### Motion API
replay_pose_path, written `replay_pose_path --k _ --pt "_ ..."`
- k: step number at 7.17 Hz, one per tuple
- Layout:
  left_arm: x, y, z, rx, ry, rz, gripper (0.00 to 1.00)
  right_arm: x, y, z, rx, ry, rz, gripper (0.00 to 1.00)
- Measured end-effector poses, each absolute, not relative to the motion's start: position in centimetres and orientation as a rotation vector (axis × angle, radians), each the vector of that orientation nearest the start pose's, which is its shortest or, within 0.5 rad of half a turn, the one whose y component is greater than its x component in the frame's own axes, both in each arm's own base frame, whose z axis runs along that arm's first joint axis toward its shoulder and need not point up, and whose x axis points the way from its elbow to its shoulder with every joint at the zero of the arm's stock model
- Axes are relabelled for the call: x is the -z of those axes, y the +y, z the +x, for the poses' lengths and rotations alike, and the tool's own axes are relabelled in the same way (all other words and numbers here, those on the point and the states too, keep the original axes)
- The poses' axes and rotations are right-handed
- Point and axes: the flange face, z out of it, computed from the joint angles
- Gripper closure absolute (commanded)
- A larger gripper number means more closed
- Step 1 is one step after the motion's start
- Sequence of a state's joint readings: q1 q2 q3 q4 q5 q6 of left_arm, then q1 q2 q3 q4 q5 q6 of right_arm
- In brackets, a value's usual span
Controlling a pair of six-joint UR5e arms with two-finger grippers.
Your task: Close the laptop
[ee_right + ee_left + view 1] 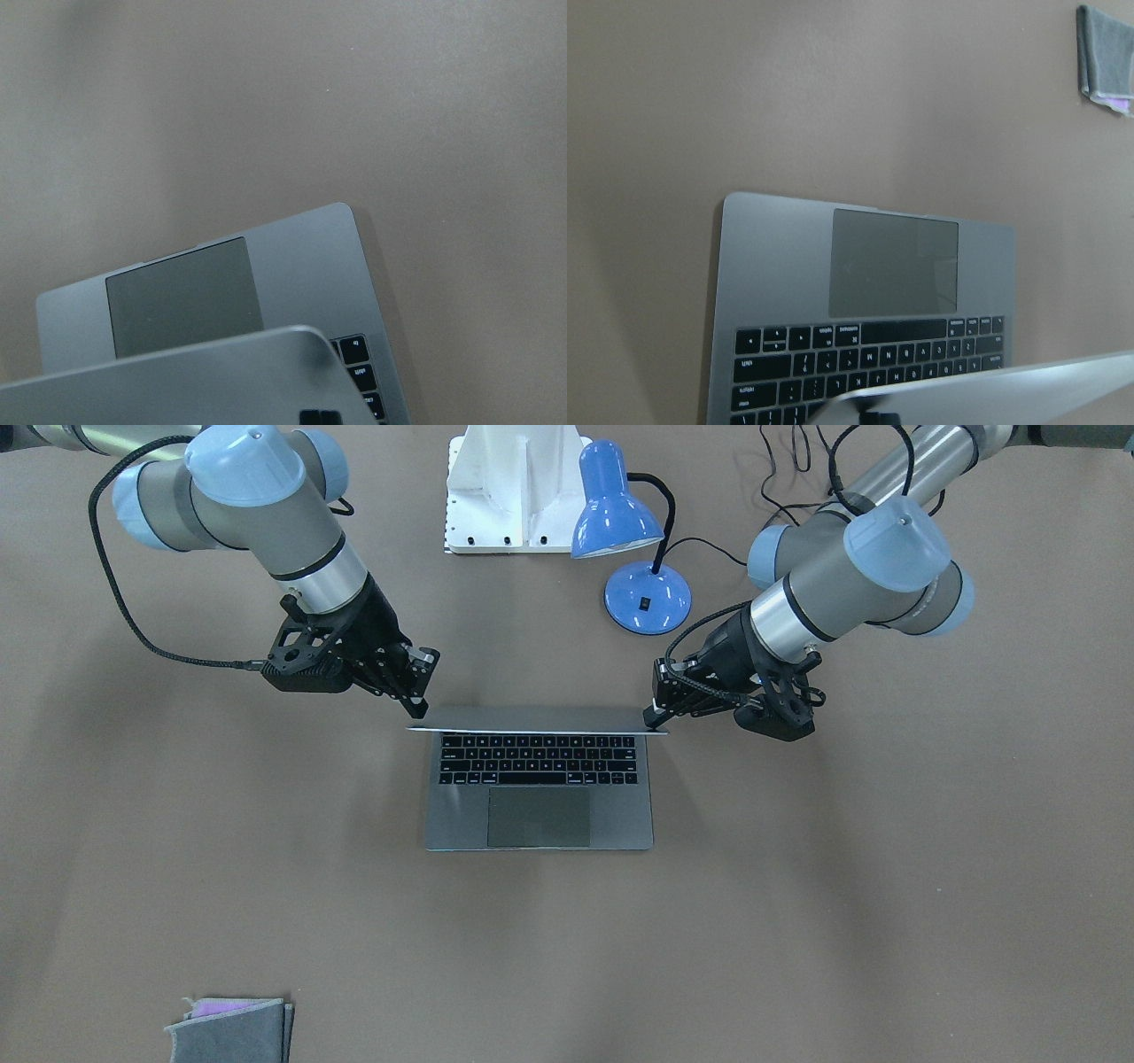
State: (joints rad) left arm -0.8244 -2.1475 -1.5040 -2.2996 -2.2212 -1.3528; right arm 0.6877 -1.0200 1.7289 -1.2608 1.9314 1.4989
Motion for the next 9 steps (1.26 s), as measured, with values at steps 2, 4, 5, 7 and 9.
replay_pose_path --k 2,4,5,7,9 --pt "-26.8 -56.6 42.2 0.116 1.269 0.129 1.0 -24.4 -50.2 -45.4 -0.384 -1.032 0.061 1.0" --pt "-27.9 -58.0 43.6 0.142 1.228 0.15 1.0 -25.3 -51.5 -46.7 -0.388 -1.001 0.054 1.0" --pt "-28.3 -58.6 44.6 0.155 1.206 0.16 1.0 -25.7 -52.3 -47.5 -0.393 -0.983 0.052 1.0" --pt "-29.3 -58.8 47.4 0.176 1.161 0.179 1.0 -26.7 -54.0 -49.3 -0.408 -0.941 0.044 1.0" --pt "-30.3 -58.3 50.2 0.189 1.119 0.202 1.0 -27.7 -55.2 -51.0 -0.42 -0.903 0.035 1.0"
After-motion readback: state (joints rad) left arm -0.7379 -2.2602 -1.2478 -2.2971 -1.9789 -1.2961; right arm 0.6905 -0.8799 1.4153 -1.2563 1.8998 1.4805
